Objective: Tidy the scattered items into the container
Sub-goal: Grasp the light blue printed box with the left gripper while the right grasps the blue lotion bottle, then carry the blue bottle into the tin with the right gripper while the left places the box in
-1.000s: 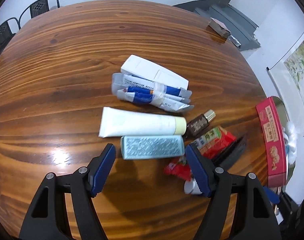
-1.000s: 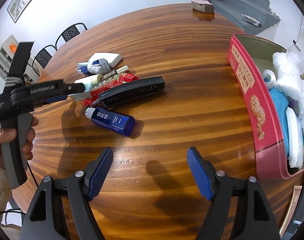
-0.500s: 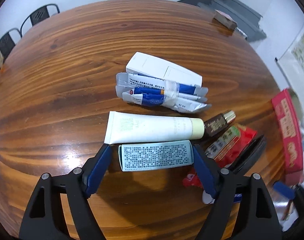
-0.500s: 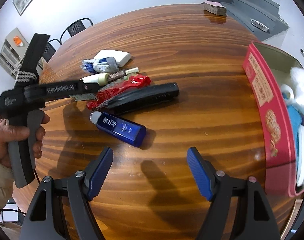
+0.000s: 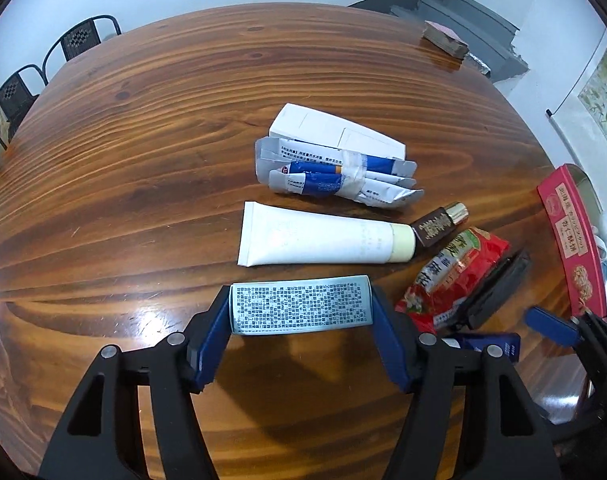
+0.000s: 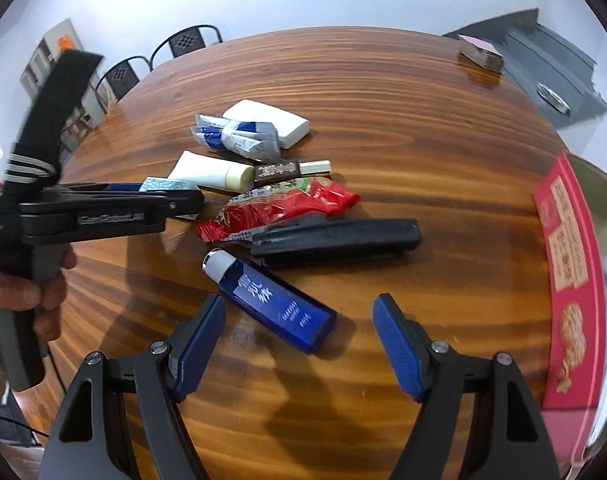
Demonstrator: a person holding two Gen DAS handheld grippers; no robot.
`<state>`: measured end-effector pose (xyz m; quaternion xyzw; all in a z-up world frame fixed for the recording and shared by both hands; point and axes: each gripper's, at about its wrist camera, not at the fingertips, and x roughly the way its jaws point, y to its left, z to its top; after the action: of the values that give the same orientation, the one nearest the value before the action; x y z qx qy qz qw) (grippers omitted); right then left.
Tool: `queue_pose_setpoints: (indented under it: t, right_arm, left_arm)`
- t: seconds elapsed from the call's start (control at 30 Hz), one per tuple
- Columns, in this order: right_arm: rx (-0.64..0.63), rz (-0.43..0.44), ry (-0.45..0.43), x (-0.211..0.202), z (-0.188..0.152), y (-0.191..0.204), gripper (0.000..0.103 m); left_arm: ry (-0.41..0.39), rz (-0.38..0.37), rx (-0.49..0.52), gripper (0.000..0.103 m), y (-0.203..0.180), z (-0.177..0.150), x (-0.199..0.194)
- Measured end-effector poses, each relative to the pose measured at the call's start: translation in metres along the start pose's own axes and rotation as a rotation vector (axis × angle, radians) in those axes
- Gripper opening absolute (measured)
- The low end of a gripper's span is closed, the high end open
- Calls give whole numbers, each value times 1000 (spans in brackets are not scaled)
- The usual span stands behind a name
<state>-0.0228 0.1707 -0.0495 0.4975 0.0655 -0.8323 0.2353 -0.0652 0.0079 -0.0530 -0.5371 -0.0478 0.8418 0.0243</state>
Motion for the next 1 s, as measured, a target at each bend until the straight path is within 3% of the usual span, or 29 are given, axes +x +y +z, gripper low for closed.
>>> queue_pose_setpoints:
  t: [0.27, 0.33, 0.4, 0.7, 1.0]
  right_arm:
    - [-132, 15, 32, 22, 2, 17, 77]
    - [-178, -25, 23, 21, 0, 23, 58]
    - [-193, -34, 21, 19, -2, 24, 48]
    - [-96, 5, 23, 10, -11, 15, 33]
    - [78, 117, 3, -21, -16, -15, 32]
  left_arm:
    - [-12, 9, -8, 68, 1, -3, -14]
    - [-10, 12, -11, 68, -1, -5, -15]
    - [-9, 13, -14, 68, -3, -8, -17]
    - [-13, 17, 10, 68, -24, -22, -29]
    - [-35, 12, 3, 68, -39, -28, -44]
